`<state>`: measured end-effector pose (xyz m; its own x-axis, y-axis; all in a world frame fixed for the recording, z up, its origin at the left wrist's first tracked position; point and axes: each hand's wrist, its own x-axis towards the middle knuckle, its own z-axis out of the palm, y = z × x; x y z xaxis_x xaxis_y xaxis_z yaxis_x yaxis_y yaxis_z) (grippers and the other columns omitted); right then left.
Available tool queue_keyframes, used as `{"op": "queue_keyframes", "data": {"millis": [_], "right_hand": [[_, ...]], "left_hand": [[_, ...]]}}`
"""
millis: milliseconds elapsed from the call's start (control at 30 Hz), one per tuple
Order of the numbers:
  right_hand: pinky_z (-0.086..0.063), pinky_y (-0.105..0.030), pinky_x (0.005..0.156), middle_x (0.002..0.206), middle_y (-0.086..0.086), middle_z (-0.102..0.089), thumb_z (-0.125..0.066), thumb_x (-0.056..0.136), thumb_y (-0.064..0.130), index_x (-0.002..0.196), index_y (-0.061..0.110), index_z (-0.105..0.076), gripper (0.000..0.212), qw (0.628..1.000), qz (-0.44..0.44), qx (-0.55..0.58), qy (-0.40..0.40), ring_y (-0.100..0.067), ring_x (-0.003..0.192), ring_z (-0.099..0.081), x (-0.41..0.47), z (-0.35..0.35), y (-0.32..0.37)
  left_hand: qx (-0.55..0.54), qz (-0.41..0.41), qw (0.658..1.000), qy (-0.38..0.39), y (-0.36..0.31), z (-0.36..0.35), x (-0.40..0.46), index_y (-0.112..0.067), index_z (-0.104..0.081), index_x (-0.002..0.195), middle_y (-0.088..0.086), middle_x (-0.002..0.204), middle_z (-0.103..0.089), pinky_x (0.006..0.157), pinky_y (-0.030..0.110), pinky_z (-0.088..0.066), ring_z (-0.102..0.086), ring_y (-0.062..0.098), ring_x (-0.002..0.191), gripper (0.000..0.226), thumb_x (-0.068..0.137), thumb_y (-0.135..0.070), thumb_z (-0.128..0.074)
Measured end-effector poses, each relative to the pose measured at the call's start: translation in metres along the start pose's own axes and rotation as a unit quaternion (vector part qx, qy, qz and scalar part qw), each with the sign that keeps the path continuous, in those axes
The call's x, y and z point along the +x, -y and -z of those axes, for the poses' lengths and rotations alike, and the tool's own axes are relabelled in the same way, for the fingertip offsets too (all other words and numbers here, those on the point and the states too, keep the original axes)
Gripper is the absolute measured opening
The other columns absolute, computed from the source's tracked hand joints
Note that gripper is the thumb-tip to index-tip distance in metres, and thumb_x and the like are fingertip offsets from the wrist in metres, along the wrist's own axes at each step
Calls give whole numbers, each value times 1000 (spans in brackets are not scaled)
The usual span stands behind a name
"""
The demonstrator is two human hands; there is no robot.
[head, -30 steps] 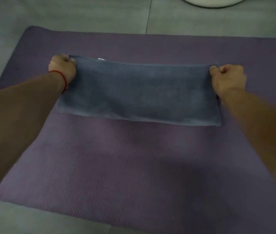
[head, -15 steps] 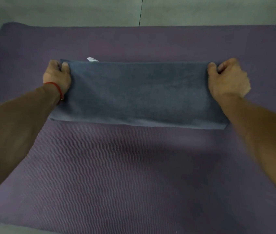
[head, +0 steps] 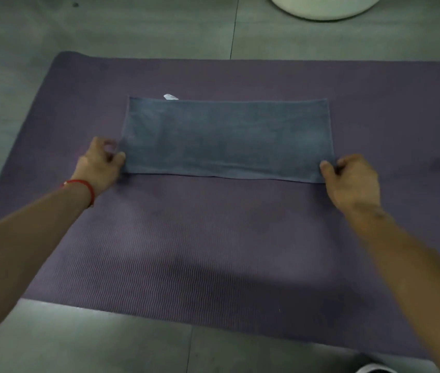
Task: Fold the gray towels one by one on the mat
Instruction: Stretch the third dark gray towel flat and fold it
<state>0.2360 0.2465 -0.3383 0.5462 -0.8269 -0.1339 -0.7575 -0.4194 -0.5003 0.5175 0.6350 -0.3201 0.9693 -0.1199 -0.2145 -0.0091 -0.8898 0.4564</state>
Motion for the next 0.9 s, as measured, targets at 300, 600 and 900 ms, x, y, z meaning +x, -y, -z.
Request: {"op": "queue_keyframes", "data": {"millis": [300,600,900], "right_hand": [[-52,-44,87,119,-21,-66,-70,90,46,120,0,-61,55,986,-157,-14,60,-41,110,-64,5,9,30],[-50,-34,75,69,-5,-57,-71,89,40,59,16,-53,43,966,-195,130,110,-28,75,-59,12,16,16],[-38,-9,50,71,6,-57,-66,88,29,84,15,-58,17,972,-102,212,-3,-7,61,-50,-9,17,31]], "left_hand": [[215,-190,954,-86,-81,-42,-56,-19,-46,139,19,148,-38,104,60,-35,-36,41,135,58,85,-28,-62],[231,-291,926,69,-225,-180,-92,-39,1,159,3,168,12,114,70,6,16,34,153,61,101,-56,-8],[239,-272,914,183,-228,-172,-77,-43,11,157,-1,165,26,116,66,14,27,31,150,71,98,-65,-23]]}}
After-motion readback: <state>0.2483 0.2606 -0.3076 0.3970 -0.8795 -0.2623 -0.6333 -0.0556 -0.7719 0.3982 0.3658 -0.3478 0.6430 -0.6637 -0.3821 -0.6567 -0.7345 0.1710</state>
